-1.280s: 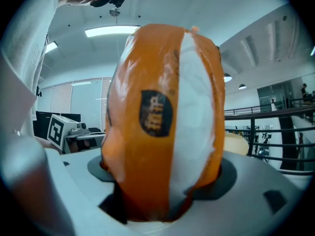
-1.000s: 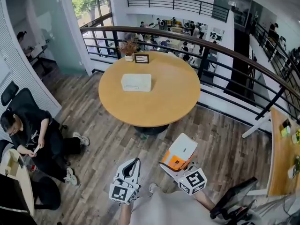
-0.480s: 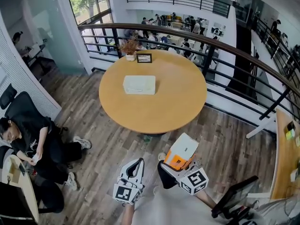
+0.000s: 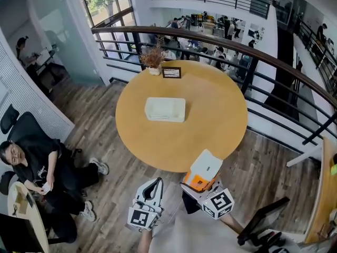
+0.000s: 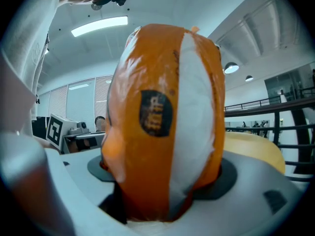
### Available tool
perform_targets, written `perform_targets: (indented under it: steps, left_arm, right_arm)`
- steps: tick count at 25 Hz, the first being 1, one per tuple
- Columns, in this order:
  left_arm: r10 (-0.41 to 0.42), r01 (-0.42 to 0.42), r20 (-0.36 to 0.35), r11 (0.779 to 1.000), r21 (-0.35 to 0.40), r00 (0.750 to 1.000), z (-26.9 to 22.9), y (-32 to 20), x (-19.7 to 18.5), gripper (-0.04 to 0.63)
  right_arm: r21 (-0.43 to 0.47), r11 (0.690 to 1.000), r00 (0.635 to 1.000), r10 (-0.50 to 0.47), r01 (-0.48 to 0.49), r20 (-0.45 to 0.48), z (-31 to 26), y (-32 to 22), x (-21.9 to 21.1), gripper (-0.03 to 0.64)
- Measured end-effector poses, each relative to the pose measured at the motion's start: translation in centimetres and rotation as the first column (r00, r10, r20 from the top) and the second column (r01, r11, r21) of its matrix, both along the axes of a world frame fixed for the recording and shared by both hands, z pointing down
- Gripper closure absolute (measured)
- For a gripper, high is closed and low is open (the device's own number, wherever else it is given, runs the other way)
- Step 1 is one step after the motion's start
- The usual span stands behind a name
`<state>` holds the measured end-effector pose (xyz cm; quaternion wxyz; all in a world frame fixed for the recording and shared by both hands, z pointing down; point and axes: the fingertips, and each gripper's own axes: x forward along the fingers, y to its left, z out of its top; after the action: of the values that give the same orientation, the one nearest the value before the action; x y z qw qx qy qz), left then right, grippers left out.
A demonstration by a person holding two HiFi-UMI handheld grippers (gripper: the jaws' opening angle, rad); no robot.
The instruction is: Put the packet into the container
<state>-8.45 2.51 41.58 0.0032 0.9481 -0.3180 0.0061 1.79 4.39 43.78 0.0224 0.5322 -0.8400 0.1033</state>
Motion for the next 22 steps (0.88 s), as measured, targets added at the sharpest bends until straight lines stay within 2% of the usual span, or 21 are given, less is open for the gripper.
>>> perform_targets:
  steps: [4, 9, 13, 22]
  left_arm:
    - [-0.028, 0.028, -0.008, 1.000, 0.005, 1.000, -0.6, -5.8, 1.8, 0.591]
    - [-0.034, 0.034, -0.010, 0.999, 0.037, 0.999, -1.6, -11.7, 6.0, 0.591]
    - [-0.038, 0.038, -0.015, 0.998, 0.055, 0.999, -2.7, -14.9, 8.2, 0.591]
    - [-0.063, 0.062, 0.008, 0.998, 0.027, 0.998, -2.6, -19.8, 10.4, 0.591]
  right_arm:
    - [-0.016, 1.000, 1.000, -0.012, 0.013, 0.019, 0.4, -5.0, 1.6, 0.201]
    - [0.000, 1.000, 0.999, -0.026, 0.026, 0.021, -0.3, -10.2, 5.2, 0.201]
    - [0.002, 1.000, 0.999, -0.018, 0.018, 0.032, -0.9, -13.6, 7.8, 0.201]
    - [0.000, 1.000, 0.998, -0.028, 0.028, 0.047, -1.5, -18.7, 10.0, 0.201]
